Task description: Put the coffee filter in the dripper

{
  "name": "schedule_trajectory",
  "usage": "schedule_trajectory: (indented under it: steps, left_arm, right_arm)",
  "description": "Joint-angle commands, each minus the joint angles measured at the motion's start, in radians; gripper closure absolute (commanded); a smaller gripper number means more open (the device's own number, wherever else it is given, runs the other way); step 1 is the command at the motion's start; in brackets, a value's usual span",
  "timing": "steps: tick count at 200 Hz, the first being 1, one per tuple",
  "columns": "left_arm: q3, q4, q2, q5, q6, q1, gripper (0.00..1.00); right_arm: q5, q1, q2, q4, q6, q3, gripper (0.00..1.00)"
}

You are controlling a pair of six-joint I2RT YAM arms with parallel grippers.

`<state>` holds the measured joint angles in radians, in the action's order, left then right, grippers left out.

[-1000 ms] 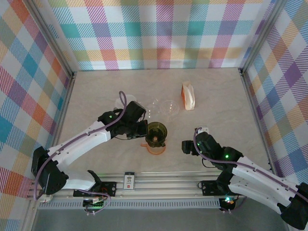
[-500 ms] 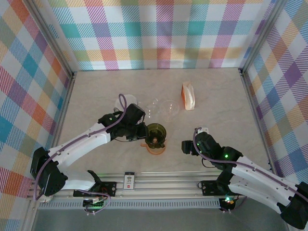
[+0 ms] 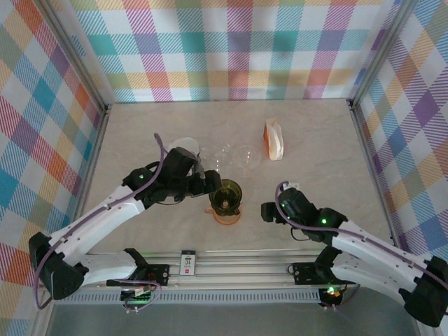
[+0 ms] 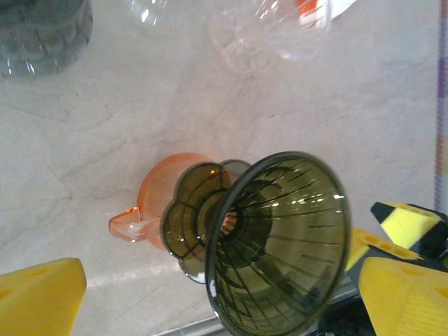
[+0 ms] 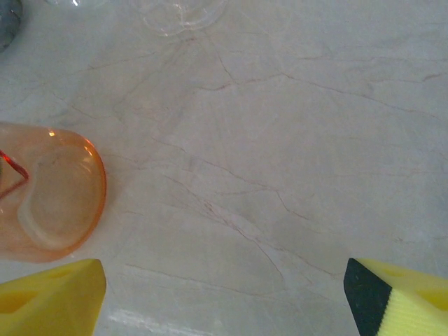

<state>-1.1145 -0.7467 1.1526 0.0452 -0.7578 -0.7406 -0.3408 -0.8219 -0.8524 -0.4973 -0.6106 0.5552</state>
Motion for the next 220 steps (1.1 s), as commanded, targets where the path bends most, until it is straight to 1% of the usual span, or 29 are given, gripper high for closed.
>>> schedule_trajectory:
  steps: [1,20,38,59,86,109,127,140,180,220]
  left_arm:
    - [-0.011,0.028,-0.066,-0.062,0.037,0.007,0.0]
    - [0.039,0.048,-0.13,-0.096,0.048,0.009,0.0]
    - [0.105,0.086,-0.193,-0.109,0.056,0.008,0.0]
    - [0.179,0.126,-0.248,-0.111,0.05,0.006,0.0]
    - [0.268,0.171,-0.309,-0.116,0.04,0.002,0.0]
    - [0.319,0.197,-0.35,-0.111,0.039,0.002,0.0]
    - [0.337,0.197,-0.367,-0.122,0.044,0.0,0.0]
    - [0.343,0.188,-0.369,-0.135,0.045,0.0,0.0]
    - [0.358,0.184,-0.354,-0.136,0.044,0.001,0.0]
    - [0.371,0.191,-0.342,-0.138,0.041,0.001,0.0]
  right_arm:
    - [0.053,0.069,-0.09,0.033,0.057,0.11,0.12]
    - [0.107,0.157,-0.167,0.061,0.099,0.169,0.16]
    - [0.156,0.256,-0.267,0.082,0.136,0.253,0.25]
    - [0.164,0.349,-0.386,0.091,0.18,0.356,0.34]
    - [0.225,0.466,-0.543,0.101,0.198,0.488,0.45]
    - [0.204,0.499,-0.662,0.101,0.222,0.592,0.5]
    - [0.199,0.506,-0.753,0.099,0.243,0.67,0.54]
    - [0.2,0.507,-0.821,0.081,0.261,0.736,0.6]
    - [0.21,0.504,-0.94,0.07,0.272,0.842,0.7]
    - [0.196,0.504,-1.021,0.055,0.283,0.909,0.73]
